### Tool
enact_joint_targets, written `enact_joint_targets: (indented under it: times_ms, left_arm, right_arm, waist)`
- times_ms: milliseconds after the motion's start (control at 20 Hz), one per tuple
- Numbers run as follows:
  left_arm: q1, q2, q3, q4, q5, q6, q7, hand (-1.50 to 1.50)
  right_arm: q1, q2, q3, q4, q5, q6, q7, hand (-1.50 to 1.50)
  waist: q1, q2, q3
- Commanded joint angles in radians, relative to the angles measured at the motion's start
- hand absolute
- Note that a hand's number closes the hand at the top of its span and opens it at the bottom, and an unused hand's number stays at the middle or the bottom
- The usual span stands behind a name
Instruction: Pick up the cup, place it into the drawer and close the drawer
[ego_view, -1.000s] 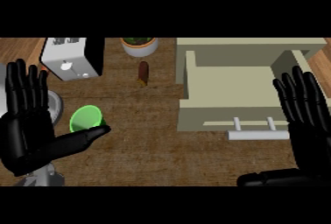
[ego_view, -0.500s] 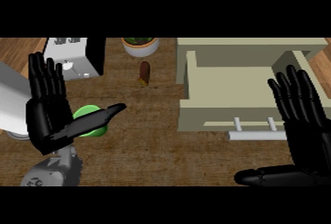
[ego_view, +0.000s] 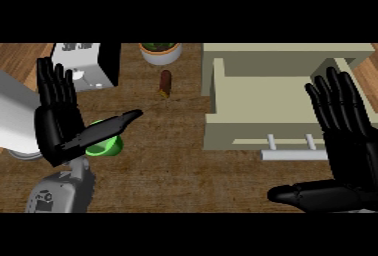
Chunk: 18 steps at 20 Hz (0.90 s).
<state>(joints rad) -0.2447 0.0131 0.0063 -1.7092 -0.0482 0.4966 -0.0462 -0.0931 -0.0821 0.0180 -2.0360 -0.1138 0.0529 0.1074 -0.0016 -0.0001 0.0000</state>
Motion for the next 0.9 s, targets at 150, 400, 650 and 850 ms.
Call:
enact_joint_targets:
  times_ms: [150,400,650,850]
  left_arm:
    - [0.051,-0.013,-0.017,0.01,0.004,0.048,-0.017,-1.5]
    - [0.17,-0.013,-0.063,-0.072,-0.001,0.064,0.003,-1.5]
    - [0.1,-0.013,0.009,0.104,0.06,0.059,-0.06,-1.5]
    - [0.23,0.01,0.03,0.004,0.076,0.004,-0.057,-1.5]
  right_arm:
    - [0.002,0.011,-0.013,-0.017,0.008,-0.003,0.002,-1.5]
    - [-0.012,0.009,0.002,-0.012,0.039,-0.007,0.029,-1.5]
    - [0.026,0.029,0.007,0.018,0.042,0.005,-0.031,-1.5]
    - [-0.012,0.01,-0.023,-0.043,0.016,0.0,0.051,-1.5]
  waist:
    - [0.001,-0.001,0.0]
    - [0.004,-0.001,0.0]
    - [0.0,0.0,0.0]
    - [0.003,-0.001,0.0]
